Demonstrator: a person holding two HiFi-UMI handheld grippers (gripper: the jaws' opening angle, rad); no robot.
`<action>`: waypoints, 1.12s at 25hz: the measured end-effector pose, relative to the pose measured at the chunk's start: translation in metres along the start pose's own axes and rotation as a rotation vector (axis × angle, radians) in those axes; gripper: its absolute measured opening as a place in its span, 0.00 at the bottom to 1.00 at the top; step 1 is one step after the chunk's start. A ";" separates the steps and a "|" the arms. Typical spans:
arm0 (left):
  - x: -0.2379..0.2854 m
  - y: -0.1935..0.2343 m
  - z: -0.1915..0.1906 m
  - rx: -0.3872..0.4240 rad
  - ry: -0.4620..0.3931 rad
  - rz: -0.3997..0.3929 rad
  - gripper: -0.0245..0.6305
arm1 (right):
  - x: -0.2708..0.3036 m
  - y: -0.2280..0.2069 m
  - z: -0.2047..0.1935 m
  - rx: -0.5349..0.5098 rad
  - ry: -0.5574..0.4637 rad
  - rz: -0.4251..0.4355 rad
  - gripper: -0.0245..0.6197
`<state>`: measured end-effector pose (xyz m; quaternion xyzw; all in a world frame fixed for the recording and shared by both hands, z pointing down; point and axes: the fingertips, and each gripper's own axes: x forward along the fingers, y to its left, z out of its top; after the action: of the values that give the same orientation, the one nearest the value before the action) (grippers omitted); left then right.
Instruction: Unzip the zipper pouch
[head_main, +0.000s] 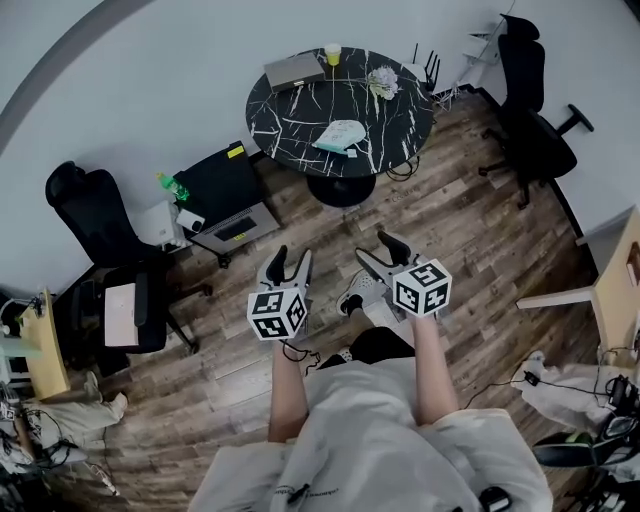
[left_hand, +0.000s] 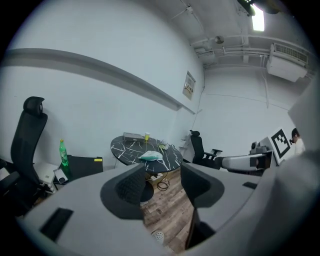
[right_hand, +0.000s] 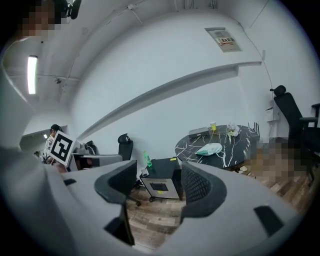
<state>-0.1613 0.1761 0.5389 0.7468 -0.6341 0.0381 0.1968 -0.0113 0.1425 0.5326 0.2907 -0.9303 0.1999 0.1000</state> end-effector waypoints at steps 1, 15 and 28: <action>0.008 0.002 0.002 0.000 0.010 -0.004 0.38 | 0.007 -0.005 0.004 -0.003 0.001 0.001 0.48; 0.130 0.038 0.085 0.023 0.001 0.007 0.38 | 0.091 -0.084 0.079 -0.100 0.060 0.017 0.46; 0.237 0.081 0.122 0.064 0.071 0.052 0.38 | 0.172 -0.174 0.135 -0.100 0.073 0.012 0.45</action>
<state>-0.2169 -0.0957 0.5193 0.7343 -0.6443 0.0899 0.1938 -0.0597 -0.1322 0.5179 0.2723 -0.9366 0.1641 0.1473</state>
